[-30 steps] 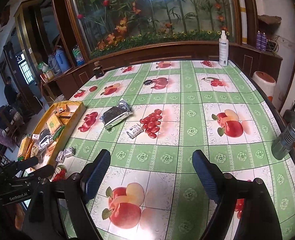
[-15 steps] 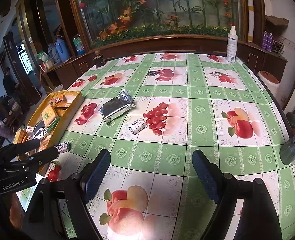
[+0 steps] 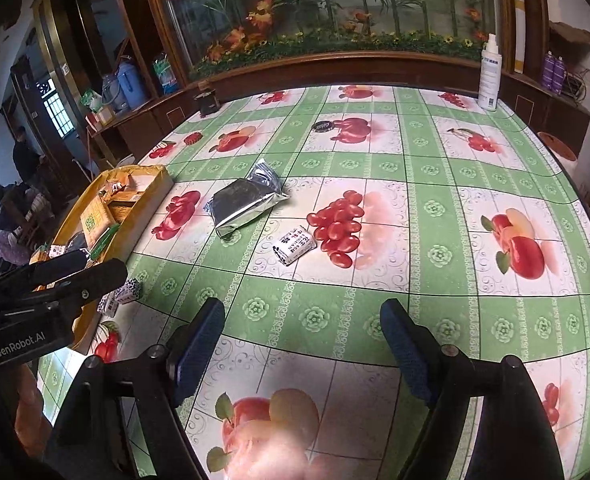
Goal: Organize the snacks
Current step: 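Grasp silver foil pack with left tool while right tool grasps white cracker pack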
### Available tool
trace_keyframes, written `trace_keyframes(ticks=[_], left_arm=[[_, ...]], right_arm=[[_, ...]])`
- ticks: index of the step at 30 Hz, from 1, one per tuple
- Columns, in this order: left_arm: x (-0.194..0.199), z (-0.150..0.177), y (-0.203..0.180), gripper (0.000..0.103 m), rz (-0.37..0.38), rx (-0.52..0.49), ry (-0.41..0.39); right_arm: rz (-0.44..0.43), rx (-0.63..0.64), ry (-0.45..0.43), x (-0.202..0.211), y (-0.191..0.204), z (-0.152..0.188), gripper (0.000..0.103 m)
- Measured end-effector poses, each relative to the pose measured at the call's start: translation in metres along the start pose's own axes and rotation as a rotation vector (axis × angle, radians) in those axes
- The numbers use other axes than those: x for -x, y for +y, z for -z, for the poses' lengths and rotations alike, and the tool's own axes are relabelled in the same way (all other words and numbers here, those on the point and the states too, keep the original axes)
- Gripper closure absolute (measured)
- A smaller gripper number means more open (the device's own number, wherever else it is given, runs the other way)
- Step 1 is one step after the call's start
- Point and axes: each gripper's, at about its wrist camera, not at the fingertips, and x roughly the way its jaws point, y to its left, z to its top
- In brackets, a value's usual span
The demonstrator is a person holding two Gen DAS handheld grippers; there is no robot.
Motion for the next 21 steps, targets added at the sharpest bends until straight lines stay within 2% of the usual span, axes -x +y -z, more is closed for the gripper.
trace_keyframes(ticks=[8,12,21], left_arm=[[-0.017,-0.014,0.001,0.027,-0.002,-0.002,0.009],[-0.038,-0.025,-0.007,0.027,-0.006,-0.043,0.032],[-0.082,-0.055,-0.022,0.027,-0.028,-0.139,0.071]], right_arm=[[-0.028,-0.023,0.04,-0.031,0.0,-0.012,0.031],[-0.03,-0.025,0.062,-0.05,0.0,-0.02,0.032],[-0.019,0.014,0.113,-0.088,0.002,-0.037,0.044]])
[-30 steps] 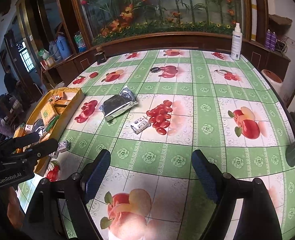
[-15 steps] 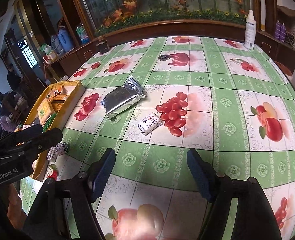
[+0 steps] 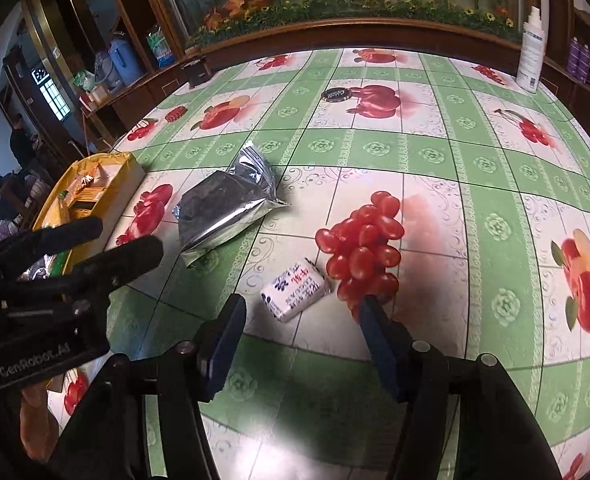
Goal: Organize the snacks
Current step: 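Grasp silver foil pack with left tool while right tool grasps white cracker pack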
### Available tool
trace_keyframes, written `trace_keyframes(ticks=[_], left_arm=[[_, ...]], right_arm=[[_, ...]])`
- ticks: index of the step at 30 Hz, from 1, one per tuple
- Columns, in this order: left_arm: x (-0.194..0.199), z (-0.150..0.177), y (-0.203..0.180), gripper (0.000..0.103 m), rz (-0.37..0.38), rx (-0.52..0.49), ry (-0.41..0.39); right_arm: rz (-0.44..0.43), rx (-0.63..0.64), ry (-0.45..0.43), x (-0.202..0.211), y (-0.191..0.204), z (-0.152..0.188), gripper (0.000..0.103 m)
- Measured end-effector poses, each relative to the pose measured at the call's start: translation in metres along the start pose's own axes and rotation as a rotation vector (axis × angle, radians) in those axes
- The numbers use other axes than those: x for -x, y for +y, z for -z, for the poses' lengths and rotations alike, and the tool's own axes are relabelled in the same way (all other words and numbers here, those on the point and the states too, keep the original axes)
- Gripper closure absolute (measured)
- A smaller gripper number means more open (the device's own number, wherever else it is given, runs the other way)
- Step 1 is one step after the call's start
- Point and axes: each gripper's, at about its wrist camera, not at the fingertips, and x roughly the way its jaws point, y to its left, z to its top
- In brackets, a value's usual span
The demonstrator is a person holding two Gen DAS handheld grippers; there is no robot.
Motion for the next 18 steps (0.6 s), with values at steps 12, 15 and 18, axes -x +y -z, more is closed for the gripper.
trace_keyframes(ticks=[12,15,18], left_arm=[[-0.036,-0.024,-0.019,0.027,-0.009,-0.129,0.026],[-0.048,-0.025,-0.023,0.027,-0.028,-0.143,0.049],[-0.055,-0.024,-0.02,0.026,-0.025,-0.123,0.054]], right_arm=[[0.068,0.134,-0.019,-0.016,0.012,-0.014,0.053],[0.115,0.186,-0.029,-0.017,0.017,-0.012,0.061],[0.118,0.191,-0.032,-0.015,0.015,-0.011,0.068]])
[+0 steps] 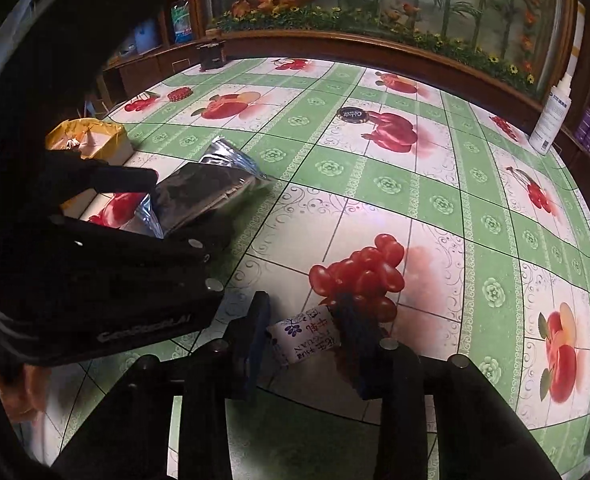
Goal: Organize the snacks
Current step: 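Grasp silver foil pack with left tool while right tool grasps white cracker pack, then lift both held packs and carry them over the yellow tray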
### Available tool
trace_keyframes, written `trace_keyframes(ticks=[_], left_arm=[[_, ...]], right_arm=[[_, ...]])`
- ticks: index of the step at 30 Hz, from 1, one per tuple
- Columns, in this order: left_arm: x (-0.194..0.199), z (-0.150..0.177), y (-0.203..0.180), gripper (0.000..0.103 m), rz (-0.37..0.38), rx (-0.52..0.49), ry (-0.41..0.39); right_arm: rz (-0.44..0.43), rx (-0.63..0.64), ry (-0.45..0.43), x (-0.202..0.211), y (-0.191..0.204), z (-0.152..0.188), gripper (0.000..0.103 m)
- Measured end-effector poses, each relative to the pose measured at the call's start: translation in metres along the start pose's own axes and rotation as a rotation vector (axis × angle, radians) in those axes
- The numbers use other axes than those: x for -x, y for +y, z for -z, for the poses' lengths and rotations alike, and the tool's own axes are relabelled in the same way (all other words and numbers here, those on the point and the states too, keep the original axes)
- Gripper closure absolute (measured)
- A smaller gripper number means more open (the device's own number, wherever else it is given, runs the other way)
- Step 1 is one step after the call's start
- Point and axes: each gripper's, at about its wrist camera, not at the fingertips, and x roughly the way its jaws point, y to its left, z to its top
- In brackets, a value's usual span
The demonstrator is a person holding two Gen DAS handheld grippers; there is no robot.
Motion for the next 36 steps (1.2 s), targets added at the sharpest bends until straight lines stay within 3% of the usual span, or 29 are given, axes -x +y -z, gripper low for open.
trace_keyframes(ticks=[4,6,11,16,26,36], left_arm=[[-0.003,0.0,0.005,0.026,0.013,0.038,-0.001],[-0.002,0.001,0.006,0.035,0.029,0.051,-0.01],[0.003,0.004,0.001,0.046,-0.021,0.045,-0.022],[0.014,0.017,0.006,0.049,-0.013,0.098,-0.017],[0.098,0.056,0.011,0.049,-0.141,0.22,-0.14],[0.166,0.091,0.021,0.049,-0.226,0.298,-0.243]], right_arm=[[-0.009,-0.039,-0.004,0.003,-0.01,0.003,0.068],[-0.036,-0.08,-0.01,0.007,-0.019,0.006,0.068],[-0.077,-0.149,-0.03,0.023,-0.034,0.012,0.068],[-0.101,-0.186,-0.051,0.046,-0.042,0.024,0.068],[-0.129,-0.227,-0.124,0.107,-0.048,0.052,0.068],[-0.19,-0.208,-0.183,0.152,-0.022,0.06,0.068]])
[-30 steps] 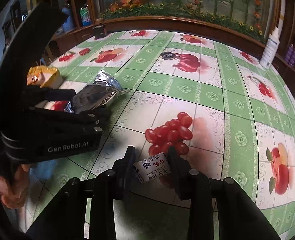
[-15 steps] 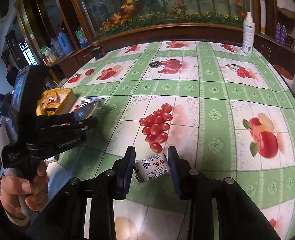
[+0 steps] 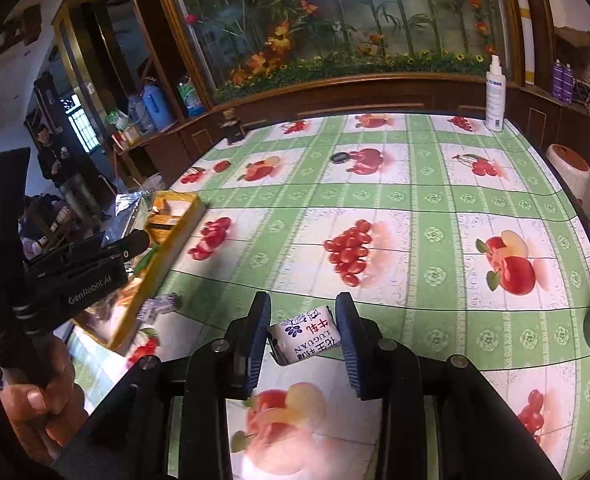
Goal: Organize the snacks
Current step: 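Lift both held packs and carry them over the yellow tray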
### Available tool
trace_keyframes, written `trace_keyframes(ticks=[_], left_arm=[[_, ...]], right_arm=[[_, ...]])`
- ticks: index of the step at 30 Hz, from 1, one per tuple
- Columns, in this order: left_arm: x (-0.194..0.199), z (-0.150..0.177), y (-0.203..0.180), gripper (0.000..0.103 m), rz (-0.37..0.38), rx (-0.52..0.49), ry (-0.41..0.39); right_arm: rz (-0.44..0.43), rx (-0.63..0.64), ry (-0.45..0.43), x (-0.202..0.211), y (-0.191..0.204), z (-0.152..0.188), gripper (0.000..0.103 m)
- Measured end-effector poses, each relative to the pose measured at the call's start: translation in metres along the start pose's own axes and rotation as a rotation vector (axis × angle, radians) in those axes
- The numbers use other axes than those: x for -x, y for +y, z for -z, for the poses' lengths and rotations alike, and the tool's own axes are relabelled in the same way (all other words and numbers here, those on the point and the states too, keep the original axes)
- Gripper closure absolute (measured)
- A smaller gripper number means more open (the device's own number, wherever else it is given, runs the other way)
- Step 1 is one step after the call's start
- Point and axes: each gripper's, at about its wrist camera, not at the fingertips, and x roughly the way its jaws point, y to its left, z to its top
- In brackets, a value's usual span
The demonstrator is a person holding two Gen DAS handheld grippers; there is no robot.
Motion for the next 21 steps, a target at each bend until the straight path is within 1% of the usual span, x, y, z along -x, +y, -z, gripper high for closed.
trace_keyframes(ticks=[2,10,13,21], left_arm=[[0.008,0.003,0.007,0.049,0.001,0.014,-0.009],[0.025,0.014,0.04,0.049,-0.015,0.074,-0.027],[0.029,0.016,0.056,0.048,-0.025,0.104,-0.036],[0.03,0.02,0.091,0.048,-0.045,0.165,-0.038]], right_arm=[[-0.031,-0.003,-0.006,0.003,0.007,0.0,0.068],[-0.079,0.031,-0.009,0.008,0.038,0.0,0.069],[-0.086,0.043,-0.011,0.008,0.048,-0.001,0.069],[-0.143,0.047,0.01,-0.004,0.072,-0.004,0.069]])
